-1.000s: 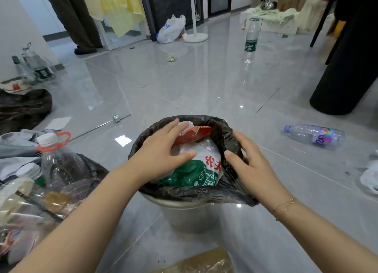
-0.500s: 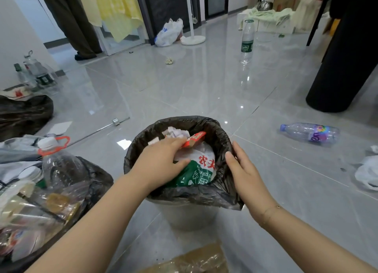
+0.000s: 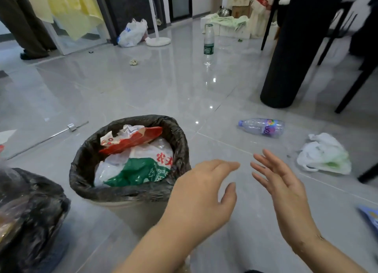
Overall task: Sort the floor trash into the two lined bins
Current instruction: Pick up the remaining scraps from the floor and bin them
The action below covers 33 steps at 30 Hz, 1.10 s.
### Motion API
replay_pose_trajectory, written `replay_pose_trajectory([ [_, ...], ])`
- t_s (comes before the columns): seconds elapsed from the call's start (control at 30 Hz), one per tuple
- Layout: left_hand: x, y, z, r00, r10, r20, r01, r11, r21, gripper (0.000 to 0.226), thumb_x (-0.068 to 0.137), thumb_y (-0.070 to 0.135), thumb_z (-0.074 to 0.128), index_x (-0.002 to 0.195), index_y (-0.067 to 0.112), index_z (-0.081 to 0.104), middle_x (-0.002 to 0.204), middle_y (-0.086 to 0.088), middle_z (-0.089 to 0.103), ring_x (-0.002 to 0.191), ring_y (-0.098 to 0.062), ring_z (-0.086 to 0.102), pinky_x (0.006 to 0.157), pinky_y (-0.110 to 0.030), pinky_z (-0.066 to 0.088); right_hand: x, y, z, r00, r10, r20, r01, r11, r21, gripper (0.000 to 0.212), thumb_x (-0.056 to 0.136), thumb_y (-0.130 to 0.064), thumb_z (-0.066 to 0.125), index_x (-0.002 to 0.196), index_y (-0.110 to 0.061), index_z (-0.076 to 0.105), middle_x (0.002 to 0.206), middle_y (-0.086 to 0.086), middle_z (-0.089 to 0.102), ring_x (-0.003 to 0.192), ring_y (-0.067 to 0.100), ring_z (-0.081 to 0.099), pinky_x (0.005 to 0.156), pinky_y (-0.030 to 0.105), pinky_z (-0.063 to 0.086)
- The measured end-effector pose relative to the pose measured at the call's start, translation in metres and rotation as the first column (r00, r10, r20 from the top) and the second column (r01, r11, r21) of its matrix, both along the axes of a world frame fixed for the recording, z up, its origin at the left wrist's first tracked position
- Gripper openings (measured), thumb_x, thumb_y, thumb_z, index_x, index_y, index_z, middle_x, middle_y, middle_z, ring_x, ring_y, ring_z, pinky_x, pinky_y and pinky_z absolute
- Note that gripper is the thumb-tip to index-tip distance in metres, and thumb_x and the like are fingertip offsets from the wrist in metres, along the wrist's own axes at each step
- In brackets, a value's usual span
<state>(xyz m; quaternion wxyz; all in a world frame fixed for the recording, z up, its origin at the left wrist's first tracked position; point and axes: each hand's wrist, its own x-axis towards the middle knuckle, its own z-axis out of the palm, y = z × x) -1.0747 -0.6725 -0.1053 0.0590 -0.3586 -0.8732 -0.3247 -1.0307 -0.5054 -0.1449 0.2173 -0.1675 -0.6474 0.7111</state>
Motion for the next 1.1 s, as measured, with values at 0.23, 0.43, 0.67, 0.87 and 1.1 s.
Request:
replay_pose_trajectory([
  [0.23, -0.022, 0.109, -0.045, 0.722, -0.175, 0.669, -0.113, 0.925, 0.363, 0.028, 0.088, 0.003, 0.059, 0.097, 0.028, 0.069, 0.101, 0.015, 0.071, 0.086, -0.001, 0.065, 0.075, -0.014, 0.049, 0.004, 0.097, -0.026, 0.976, -0.074, 0.205, 0.026, 0.972, 0.232, 0.041, 0.094, 0.001, 0.046, 0.121, -0.026, 0.060, 0.120, -0.014, 0.064, 0.106, -0.001, 0.061, 0.088, 0.019, 0.045],
  [0.43, -0.066, 0.157, -0.081, 0.537, -0.168, 0.827, -0.274, 0.892, 0.359, 0.026, 0.088, 0.001, 0.058, 0.107, 0.018, 0.068, 0.103, 0.005, 0.072, 0.100, -0.015, 0.067, 0.084, -0.028, 0.052, -0.030, 0.156, -0.063, 0.904, -0.004, 0.428, -0.159, 0.925, 0.344, 0.040, 0.091, 0.000, 0.047, 0.111, -0.030, 0.063, 0.117, -0.013, 0.063, 0.108, -0.001, 0.058, 0.091, 0.015, 0.045],
  [0.67, -0.105, 0.160, -0.110, 0.501, -0.102, 0.859, -0.412, 0.845, 0.340, 0.026, 0.093, 0.000, 0.052, 0.104, 0.018, 0.067, 0.104, 0.002, 0.073, 0.093, -0.013, 0.070, 0.087, -0.030, 0.053, -0.080, 0.177, -0.106, 0.892, 0.005, 0.451, -0.184, 0.917, 0.353, 0.039, 0.089, 0.001, 0.047, 0.111, -0.026, 0.065, 0.116, -0.009, 0.061, 0.104, 0.003, 0.058, 0.080, 0.004, 0.043],
  [0.87, -0.103, 0.151, -0.136, 0.436, -0.118, 0.892, -0.453, 0.828, 0.331, 0.028, 0.093, -0.002, 0.051, 0.106, 0.016, 0.068, 0.103, 0.004, 0.074, 0.095, -0.013, 0.070, 0.088, -0.032, 0.053, -0.134, 0.200, -0.138, 0.883, -0.087, 0.461, -0.197, 0.822, 0.534, 0.045, 0.082, 0.000, 0.060, 0.125, -0.014, 0.058, 0.131, -0.002, 0.050, 0.124, 0.013, 0.046, 0.103, 0.021, 0.036],
  [1.1, -0.111, 0.158, -0.147, 0.462, -0.123, 0.879, -0.320, 0.900, 0.295, 0.029, 0.081, 0.021, 0.057, 0.106, 0.030, 0.067, 0.110, 0.016, 0.070, 0.103, -0.005, 0.065, 0.088, -0.024, 0.050, -0.227, 0.241, -0.159, 0.789, -0.263, 0.556, -0.451, 0.366, 0.814, 0.082, 0.080, -0.014, 0.064, 0.150, -0.010, 0.021, 0.160, 0.011, 0.009, 0.146, 0.028, 0.012, 0.116, 0.035, 0.017],
])
